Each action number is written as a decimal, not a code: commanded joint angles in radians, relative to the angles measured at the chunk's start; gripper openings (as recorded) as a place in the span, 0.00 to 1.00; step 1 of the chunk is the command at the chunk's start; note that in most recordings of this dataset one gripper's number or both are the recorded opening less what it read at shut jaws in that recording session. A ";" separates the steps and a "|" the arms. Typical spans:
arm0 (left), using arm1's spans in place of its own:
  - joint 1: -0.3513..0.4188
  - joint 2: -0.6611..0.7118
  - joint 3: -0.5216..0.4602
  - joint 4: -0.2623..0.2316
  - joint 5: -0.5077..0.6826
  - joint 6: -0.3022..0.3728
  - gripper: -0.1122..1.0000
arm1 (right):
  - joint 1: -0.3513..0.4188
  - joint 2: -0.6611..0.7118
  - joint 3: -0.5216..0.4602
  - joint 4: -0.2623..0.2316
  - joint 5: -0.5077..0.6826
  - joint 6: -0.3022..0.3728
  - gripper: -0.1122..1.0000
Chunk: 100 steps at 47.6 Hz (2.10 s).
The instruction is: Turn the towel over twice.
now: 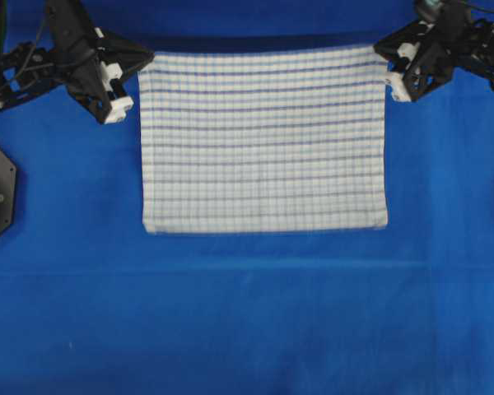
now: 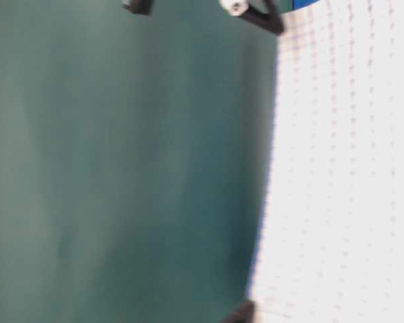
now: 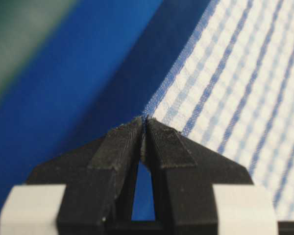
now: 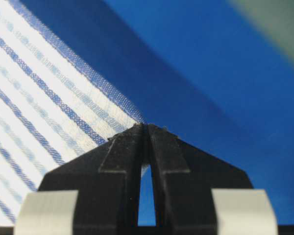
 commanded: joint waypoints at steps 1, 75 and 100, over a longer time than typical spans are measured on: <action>0.020 -0.072 -0.044 0.000 0.032 0.028 0.13 | -0.043 -0.078 -0.040 -0.006 0.028 -0.012 0.15; -0.296 -0.247 -0.095 -0.002 0.525 -0.014 0.13 | 0.333 -0.433 0.009 -0.025 0.457 0.238 0.15; -0.703 0.084 -0.014 -0.002 0.336 -0.331 0.13 | 0.775 -0.152 0.123 -0.025 0.232 0.598 0.15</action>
